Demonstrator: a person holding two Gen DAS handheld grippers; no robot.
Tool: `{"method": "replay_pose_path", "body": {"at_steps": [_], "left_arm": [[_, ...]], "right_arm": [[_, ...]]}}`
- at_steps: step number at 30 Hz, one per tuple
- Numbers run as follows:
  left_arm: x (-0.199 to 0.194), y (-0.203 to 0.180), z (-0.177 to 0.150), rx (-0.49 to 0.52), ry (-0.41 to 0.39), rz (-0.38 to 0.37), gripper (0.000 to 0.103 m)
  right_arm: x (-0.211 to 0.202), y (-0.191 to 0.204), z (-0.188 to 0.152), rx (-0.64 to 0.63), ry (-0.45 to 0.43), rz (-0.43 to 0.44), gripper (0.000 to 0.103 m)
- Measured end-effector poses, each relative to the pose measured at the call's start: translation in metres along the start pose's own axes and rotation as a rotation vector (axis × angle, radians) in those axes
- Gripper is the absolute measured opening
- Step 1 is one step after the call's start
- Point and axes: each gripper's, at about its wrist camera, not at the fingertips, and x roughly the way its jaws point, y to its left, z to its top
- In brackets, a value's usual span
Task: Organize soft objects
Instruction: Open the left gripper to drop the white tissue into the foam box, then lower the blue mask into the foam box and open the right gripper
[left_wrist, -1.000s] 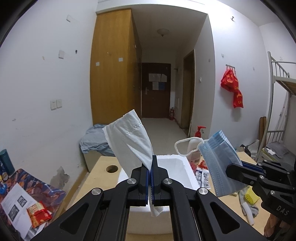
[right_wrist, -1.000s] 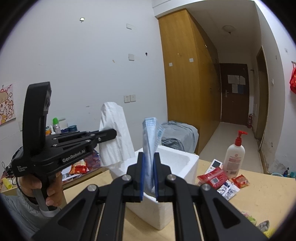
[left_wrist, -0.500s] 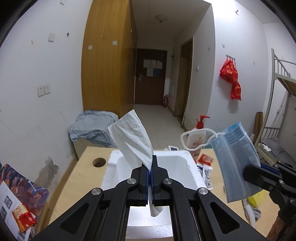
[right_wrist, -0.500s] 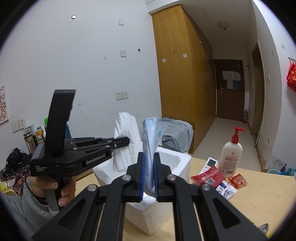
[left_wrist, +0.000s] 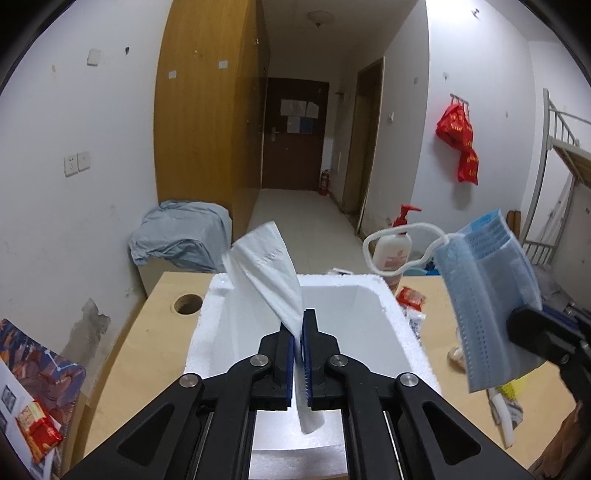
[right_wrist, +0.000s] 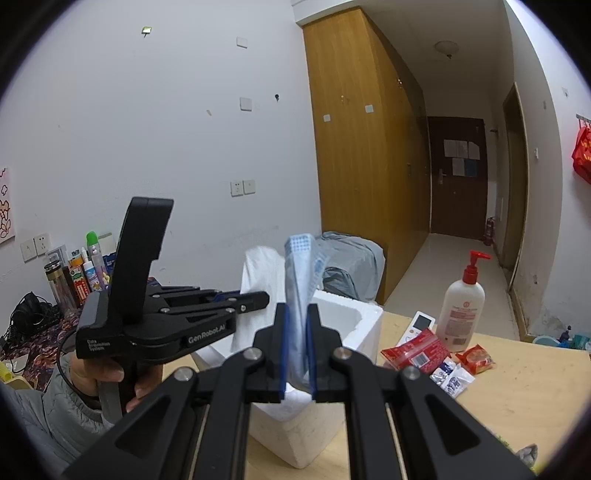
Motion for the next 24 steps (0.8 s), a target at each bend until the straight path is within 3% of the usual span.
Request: {"method": "replay_pose_path", "body": {"at_steps": [1,2,4,9,24], "left_arm": [[0.001,0.000,0.000,0.004,0.004,0.005,0.024],[0.001,0.000,0.000,0.009,0.007,0.012,0.057],[0.000,0.000,-0.001,0.020,0.011,0.025,0.095],[-0.021,0.003,-0.003,0.008,-0.078,0.076,0.100],[-0.053,0.022,-0.011,0.009,-0.135,0.163,0.103]], "right_arm": [[0.000,0.000,0.000,-0.001,-0.001,0.000,0.011],[0.000,0.001,0.000,-0.001,-0.001,0.000,0.011],[0.000,0.002,0.000,-0.001,-0.001,0.000,0.011],[0.002,0.004,0.000,-0.003,0.002,0.002,0.011],[0.019,0.020,0.004,-0.018,0.012,0.034,0.011]]}}
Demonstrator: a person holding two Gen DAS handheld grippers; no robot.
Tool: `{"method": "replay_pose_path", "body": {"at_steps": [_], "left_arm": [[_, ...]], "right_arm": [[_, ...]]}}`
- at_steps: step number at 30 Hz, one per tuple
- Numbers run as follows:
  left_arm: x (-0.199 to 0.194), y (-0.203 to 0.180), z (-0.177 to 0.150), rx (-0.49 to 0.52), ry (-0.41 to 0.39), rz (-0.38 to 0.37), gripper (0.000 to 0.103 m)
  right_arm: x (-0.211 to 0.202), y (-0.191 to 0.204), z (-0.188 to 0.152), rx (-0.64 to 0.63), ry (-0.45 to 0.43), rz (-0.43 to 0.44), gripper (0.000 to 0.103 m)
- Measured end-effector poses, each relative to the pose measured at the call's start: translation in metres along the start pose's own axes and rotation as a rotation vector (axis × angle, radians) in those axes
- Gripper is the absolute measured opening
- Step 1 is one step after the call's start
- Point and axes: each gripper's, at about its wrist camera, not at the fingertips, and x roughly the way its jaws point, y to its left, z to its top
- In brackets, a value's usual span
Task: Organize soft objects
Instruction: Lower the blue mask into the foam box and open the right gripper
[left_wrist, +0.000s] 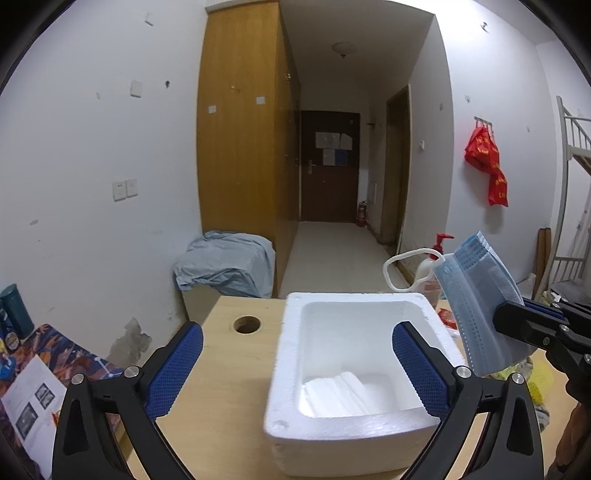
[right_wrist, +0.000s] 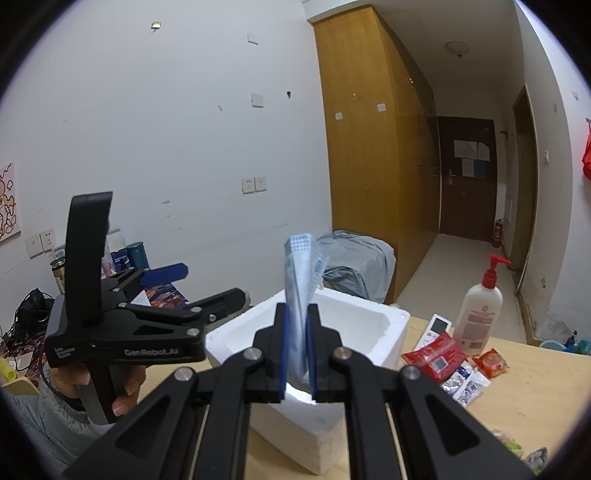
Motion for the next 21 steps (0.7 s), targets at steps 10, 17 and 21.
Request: {"method": "replay_pose_path", "body": {"at_steps": [10,17,21], "left_arm": [[-0.017,0.026,-0.003,-0.038,-0.018,0.051,0.103],[-0.022,0.039,-0.007,-0.047,-0.018,0.077,0.103],[-0.023,0.042,-0.008,-0.052,-0.019,0.081,0.103]], "right_arm": [[0.022,0.014,0.004,-0.016,0.014,0.033,0.011],[0.038,0.019,0.003,-0.020,0.037,0.049,0.011],[0.047,0.017,0.001,-0.007,0.050,0.049,0.012]]}}
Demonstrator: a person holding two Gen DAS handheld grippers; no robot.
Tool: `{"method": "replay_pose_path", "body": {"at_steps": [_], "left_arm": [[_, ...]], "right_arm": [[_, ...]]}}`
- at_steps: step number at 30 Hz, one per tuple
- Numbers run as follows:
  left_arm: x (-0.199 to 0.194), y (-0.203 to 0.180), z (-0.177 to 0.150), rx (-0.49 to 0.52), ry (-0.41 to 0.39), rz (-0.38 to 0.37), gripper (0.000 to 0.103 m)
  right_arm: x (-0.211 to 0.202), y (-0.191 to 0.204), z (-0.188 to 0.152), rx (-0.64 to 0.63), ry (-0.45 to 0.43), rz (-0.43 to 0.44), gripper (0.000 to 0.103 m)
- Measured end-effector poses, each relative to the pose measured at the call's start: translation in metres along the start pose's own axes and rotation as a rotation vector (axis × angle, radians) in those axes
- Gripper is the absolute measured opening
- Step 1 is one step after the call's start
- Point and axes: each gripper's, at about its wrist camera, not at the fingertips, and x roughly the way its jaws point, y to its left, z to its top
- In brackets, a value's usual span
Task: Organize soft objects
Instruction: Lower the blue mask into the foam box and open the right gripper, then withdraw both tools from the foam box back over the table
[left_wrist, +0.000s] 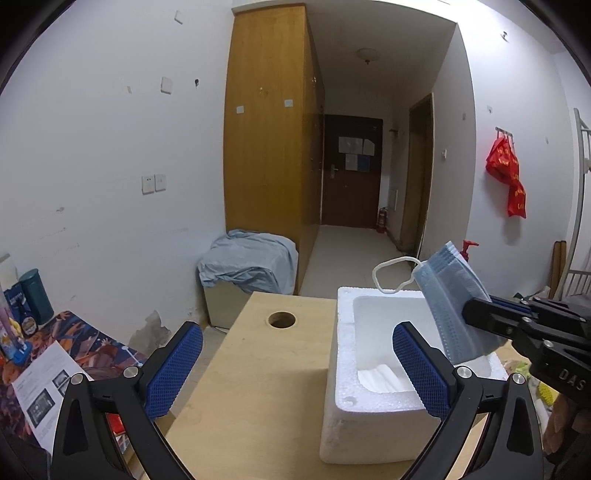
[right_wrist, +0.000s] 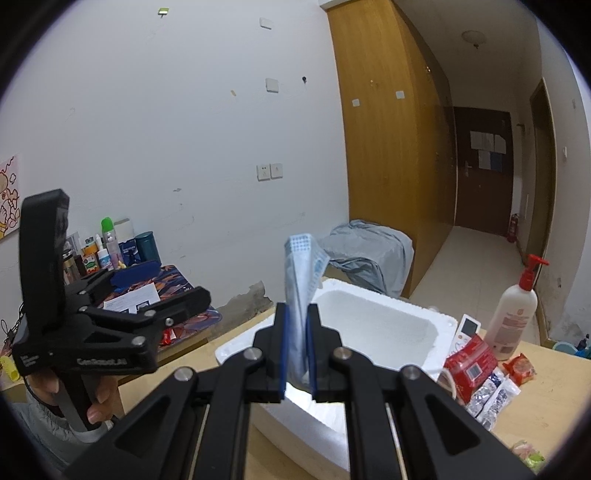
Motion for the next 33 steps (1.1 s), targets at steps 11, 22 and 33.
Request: {"method": "replay_pose_path", "body": {"at_steps": [11,22,33], "left_arm": [[0.001,0.001,-0.002,-0.003,0.005,-0.002,0.103],[-0.002,-0.001,-0.001,-0.012,0.003,0.002,0.103],[-0.012,-0.002,0.000,-0.024,-0.012,-0.007,0.103]], "right_arm": [[0.000,-0.004,-0.002,0.012,-0.023,-0.018,0.069],[-0.006,-0.001,0.000,0.007,-0.024,-0.044,0.073],[-0.028,0.003,-0.002,0.000,-0.051,-0.065,0.076]]}}
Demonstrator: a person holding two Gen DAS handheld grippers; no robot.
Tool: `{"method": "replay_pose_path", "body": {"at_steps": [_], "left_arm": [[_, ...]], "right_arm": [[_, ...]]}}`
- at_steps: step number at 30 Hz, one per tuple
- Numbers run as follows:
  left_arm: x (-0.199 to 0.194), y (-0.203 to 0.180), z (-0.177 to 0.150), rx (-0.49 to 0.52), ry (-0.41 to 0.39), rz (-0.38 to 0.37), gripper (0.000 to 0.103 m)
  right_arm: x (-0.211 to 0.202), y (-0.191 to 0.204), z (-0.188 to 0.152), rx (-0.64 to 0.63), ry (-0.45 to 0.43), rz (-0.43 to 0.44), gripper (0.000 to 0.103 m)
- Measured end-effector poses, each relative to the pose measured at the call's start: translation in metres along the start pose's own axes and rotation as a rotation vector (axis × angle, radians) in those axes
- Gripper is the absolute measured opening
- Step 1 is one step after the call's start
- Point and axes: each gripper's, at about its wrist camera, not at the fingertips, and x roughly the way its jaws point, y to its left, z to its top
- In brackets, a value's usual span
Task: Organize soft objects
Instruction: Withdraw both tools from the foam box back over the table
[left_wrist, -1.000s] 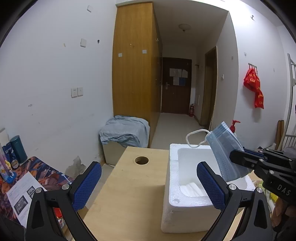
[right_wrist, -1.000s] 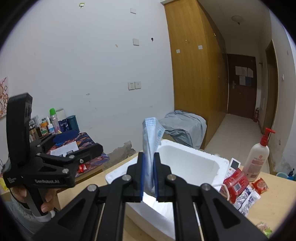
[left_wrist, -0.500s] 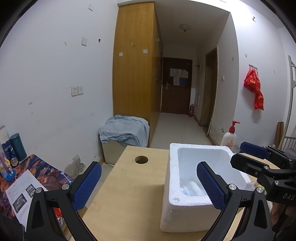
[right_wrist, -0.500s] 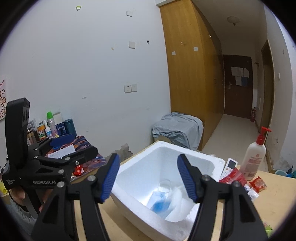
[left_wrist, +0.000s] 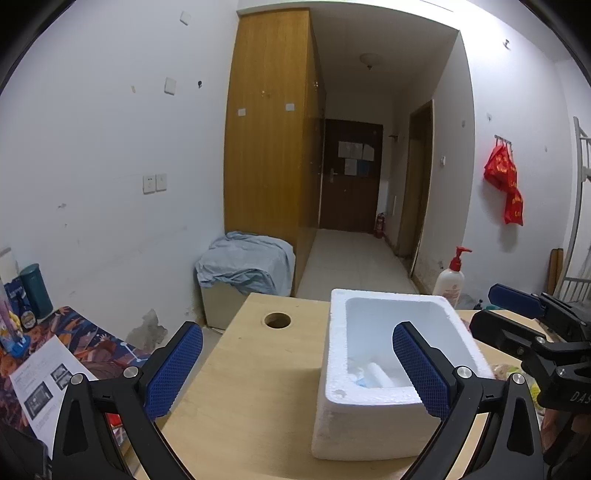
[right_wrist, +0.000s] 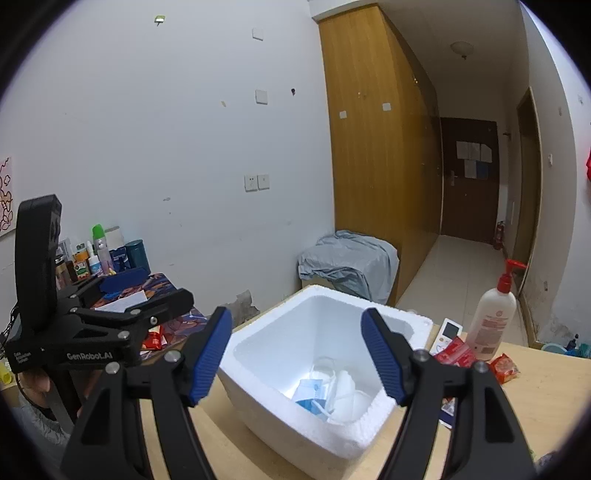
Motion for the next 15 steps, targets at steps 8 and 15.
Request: {"method": "replay_pose_path", "body": {"at_steps": [8,15], "left_arm": [[-0.020,-0.009,-0.001,0.005,-0.020,-0.012,0.103],[-0.044,-0.025,-0.004,0.024,-0.052,-0.011,0.103]], "right_arm": [[-0.037,-0.003,-0.002,0.005,-0.044,-0.046,0.090],[-0.080,-0.008,-0.007,0.022,-0.108,-0.097,0.103]]}}
